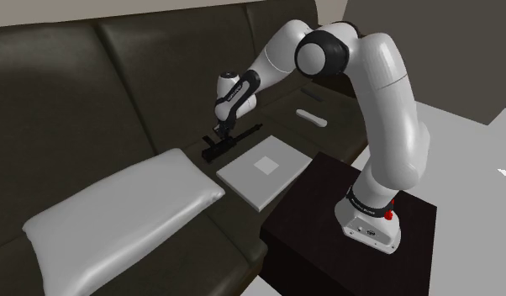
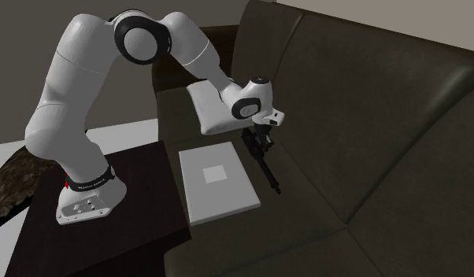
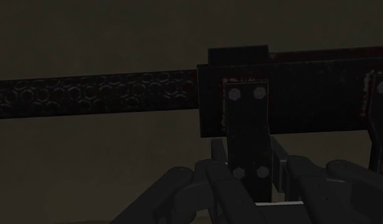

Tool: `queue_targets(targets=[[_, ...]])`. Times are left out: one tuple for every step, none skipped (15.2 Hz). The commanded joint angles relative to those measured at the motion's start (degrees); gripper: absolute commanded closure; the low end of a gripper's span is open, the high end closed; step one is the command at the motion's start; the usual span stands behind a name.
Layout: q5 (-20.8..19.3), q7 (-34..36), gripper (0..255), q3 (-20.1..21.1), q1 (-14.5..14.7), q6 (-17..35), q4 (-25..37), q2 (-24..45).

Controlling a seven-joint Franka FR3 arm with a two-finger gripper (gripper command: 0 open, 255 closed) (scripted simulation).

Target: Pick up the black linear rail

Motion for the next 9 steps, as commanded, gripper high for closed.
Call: queue_targets(targets=[[-0.07, 0.12, 255, -0.08, 0.12, -0.98, -0.14, -1.15], [-0.10, 0.14, 255, -0.11, 0.15, -1.48, -0.25, -1.76], [-0.13, 0.16, 255, -0.14, 0.17, -1.97, -0.37, -2.37], [-0.16, 0.17, 255, -0.17, 0.19, -2.47, -0.48, -2.98], [-0.19, 0.19, 255, -0.20, 0.22, -2.98, -0.58, -3.58], [-0.22, 0.21, 255, -0.23, 0.24, -3.49, -0.66, -4.17], [-0.25, 0.23, 255, -0.26, 0.26, -4.00, -0.73, -4.76], [-0.25, 0.23, 255, -0.26, 0.27, -4.08, -0.75, -4.85], [-0.26, 0.23, 255, -0.26, 0.27, -4.08, -0.74, -4.85]])
